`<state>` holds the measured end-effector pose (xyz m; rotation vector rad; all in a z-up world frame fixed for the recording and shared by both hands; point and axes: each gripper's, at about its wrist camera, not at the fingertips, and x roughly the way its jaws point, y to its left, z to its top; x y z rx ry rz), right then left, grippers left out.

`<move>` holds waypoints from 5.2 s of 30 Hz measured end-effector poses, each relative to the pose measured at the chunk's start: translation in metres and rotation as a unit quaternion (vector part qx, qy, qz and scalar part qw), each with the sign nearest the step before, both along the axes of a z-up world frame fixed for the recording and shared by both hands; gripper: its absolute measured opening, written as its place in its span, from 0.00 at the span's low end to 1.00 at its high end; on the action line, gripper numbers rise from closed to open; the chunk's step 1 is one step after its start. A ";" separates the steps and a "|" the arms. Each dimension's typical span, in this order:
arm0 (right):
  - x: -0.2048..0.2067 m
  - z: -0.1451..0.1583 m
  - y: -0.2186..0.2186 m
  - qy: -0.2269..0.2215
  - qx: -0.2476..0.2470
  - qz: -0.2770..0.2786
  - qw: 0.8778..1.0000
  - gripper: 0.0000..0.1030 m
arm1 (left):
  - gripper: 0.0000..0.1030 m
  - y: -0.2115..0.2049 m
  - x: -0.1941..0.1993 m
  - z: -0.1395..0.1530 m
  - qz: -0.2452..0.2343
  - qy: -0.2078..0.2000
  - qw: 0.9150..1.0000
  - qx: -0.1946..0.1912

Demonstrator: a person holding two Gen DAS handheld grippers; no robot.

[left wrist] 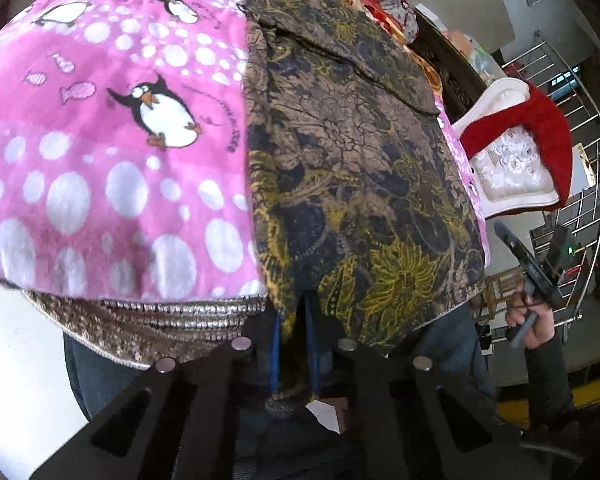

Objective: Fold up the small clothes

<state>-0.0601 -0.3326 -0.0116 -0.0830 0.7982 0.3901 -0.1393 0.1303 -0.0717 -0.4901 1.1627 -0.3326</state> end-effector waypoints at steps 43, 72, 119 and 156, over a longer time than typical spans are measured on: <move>-0.023 0.000 -0.111 0.050 0.285 0.093 0.953 0.00 | 0.02 -0.008 -0.033 0.053 0.011 -0.106 0.994 0.024; 0.134 0.050 -0.047 -0.019 0.110 -0.021 0.993 0.00 | 0.03 0.030 0.150 0.124 0.051 -0.165 0.982 0.079; 0.113 -0.029 0.018 0.067 -0.038 -0.077 0.994 0.09 | 0.16 -0.040 0.137 0.031 0.023 -0.114 0.966 0.232; 0.284 0.017 0.107 -0.018 -0.016 -0.095 0.995 0.09 | 0.38 -0.041 0.336 0.059 0.115 -0.146 0.960 0.211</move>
